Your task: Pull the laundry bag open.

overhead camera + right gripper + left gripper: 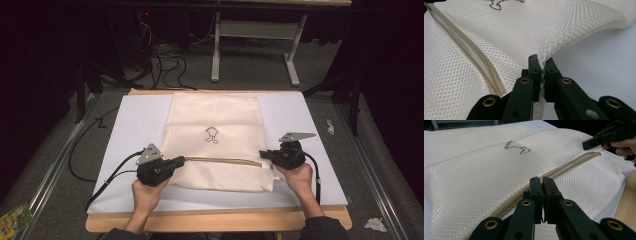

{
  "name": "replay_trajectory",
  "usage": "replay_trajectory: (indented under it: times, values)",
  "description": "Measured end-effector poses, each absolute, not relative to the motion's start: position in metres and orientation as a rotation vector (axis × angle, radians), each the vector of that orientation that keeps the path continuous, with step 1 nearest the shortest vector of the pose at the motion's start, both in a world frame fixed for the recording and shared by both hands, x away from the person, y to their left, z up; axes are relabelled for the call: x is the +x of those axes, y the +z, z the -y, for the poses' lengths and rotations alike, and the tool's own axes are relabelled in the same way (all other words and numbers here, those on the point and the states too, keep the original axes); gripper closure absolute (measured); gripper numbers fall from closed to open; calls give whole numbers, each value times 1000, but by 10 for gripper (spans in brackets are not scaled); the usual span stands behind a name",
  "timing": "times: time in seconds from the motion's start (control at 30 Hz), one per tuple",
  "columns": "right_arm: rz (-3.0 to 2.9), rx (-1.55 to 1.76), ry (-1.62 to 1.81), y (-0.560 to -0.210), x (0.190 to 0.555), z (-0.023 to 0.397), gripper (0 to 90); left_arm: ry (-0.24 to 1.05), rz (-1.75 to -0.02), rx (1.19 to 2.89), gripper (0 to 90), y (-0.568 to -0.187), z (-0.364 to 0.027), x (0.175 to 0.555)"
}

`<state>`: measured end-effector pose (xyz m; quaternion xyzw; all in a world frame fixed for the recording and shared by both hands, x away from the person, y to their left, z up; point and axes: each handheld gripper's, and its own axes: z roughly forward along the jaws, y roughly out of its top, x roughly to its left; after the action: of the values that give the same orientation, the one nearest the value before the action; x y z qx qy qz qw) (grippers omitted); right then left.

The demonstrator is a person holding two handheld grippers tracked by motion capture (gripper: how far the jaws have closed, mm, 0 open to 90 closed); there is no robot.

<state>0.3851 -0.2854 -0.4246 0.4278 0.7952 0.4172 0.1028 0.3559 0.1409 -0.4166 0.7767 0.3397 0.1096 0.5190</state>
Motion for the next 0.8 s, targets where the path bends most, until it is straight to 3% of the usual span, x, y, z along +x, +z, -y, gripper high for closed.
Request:
replay_trajectory:
  times: [0.8]
  values:
    - [-2330, 1279, 1236, -426, 385, 291, 883, 292, -859, 1843, 875, -415, -161, 354]
